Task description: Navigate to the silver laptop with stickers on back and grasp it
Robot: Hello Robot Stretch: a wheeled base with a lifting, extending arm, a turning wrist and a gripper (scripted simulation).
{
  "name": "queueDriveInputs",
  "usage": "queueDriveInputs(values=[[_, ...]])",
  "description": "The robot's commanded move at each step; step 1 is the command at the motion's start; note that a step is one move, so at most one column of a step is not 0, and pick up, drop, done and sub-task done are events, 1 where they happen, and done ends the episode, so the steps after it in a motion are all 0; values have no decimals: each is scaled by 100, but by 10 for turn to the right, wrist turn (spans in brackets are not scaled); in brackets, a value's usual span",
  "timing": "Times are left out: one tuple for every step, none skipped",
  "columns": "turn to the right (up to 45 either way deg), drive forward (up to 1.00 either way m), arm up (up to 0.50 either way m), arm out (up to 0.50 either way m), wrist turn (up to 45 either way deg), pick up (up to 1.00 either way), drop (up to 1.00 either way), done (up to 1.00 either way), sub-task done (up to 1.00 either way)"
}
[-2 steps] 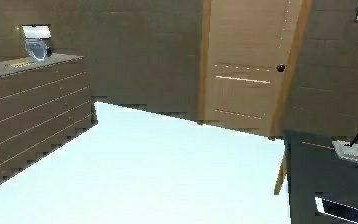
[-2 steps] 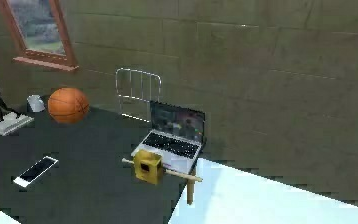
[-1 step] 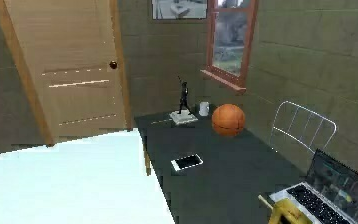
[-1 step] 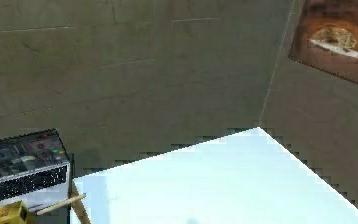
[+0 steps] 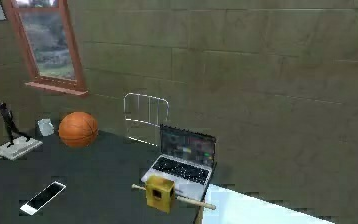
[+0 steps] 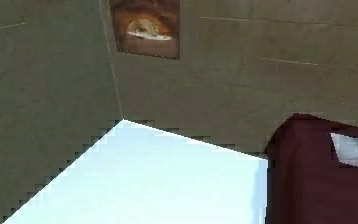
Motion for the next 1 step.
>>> queueDriveInputs(values=[[420, 0, 0, 0, 0, 0, 0, 0, 0]])
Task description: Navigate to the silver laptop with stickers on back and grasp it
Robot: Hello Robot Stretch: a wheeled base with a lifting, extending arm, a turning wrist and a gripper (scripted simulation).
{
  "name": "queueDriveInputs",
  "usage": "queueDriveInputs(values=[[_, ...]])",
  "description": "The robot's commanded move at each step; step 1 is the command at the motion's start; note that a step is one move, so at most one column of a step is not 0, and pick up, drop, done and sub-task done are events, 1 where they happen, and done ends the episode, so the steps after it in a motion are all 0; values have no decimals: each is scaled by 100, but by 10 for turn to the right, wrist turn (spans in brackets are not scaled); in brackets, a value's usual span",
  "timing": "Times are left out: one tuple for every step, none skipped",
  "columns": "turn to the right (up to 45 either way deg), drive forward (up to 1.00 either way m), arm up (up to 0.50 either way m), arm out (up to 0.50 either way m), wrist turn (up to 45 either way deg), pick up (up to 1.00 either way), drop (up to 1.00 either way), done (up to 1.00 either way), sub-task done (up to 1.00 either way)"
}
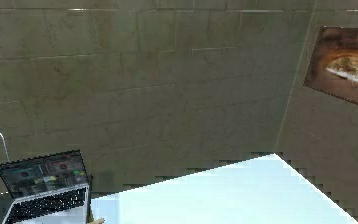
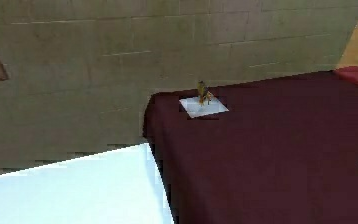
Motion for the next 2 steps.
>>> queueDriveInputs(values=[[0, 10, 0, 0, 0, 0, 0, 0, 0], [-60, 0, 0, 0, 0, 0, 0, 0, 0]])
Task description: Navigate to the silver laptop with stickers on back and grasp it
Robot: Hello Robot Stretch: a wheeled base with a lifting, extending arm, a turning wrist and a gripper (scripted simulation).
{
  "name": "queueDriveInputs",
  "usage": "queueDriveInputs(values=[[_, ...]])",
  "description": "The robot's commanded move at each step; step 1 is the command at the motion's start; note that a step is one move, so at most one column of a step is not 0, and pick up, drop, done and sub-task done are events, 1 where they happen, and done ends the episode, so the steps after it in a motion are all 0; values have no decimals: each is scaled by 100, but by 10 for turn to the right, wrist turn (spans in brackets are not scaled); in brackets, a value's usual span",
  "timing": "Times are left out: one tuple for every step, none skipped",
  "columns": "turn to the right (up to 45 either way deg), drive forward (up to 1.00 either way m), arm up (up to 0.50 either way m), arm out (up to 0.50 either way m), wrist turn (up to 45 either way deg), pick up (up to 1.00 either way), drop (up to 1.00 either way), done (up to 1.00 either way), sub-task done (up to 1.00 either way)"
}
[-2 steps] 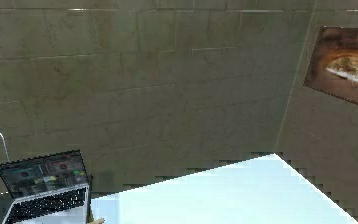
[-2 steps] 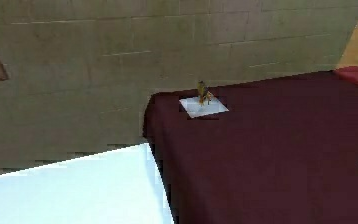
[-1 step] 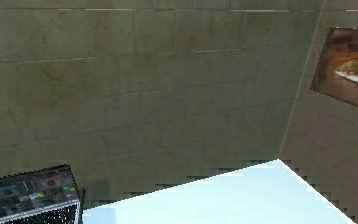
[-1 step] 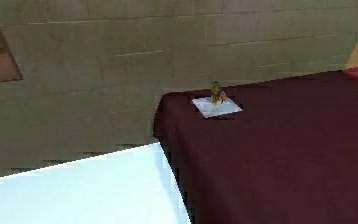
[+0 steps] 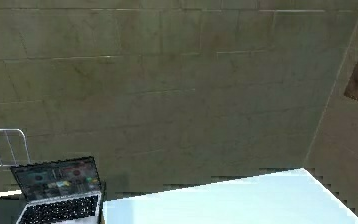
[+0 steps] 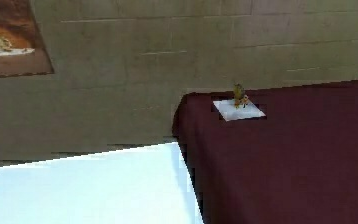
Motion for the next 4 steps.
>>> queueDriveInputs(values=[[0, 35, 0, 0, 0, 0, 0, 0, 0], [-450, 0, 0, 0, 0, 0, 0, 0, 0], [-450, 0, 0, 0, 0, 0, 0, 0, 0], [-450, 0, 0, 0, 0, 0, 0, 0, 0]])
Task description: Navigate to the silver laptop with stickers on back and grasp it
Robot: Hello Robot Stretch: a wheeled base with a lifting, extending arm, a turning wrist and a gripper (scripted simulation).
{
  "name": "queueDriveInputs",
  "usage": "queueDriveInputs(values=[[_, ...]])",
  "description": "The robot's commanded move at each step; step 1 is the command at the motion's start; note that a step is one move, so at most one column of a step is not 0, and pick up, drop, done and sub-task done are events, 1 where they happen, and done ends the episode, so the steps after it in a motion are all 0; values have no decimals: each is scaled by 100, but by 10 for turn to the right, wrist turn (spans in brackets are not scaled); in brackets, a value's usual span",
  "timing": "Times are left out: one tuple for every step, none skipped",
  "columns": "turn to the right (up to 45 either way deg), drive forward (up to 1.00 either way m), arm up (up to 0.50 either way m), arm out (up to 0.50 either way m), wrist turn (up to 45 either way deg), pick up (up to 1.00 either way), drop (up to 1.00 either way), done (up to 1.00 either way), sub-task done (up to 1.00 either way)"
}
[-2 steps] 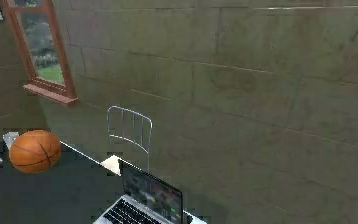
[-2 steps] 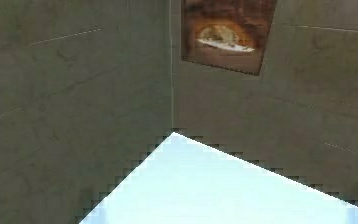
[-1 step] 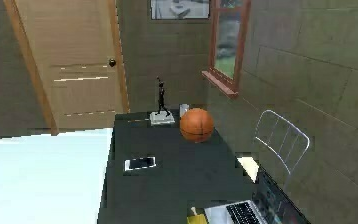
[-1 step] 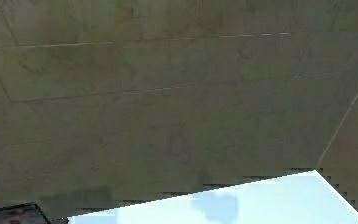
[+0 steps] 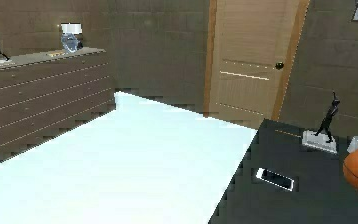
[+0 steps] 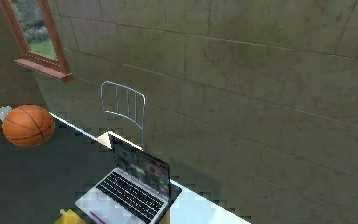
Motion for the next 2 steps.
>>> queueDriveInputs(values=[[-150, 0, 0, 0, 0, 0, 0, 0, 0], [0, 0, 50, 0, 0, 0, 0, 0, 0]])
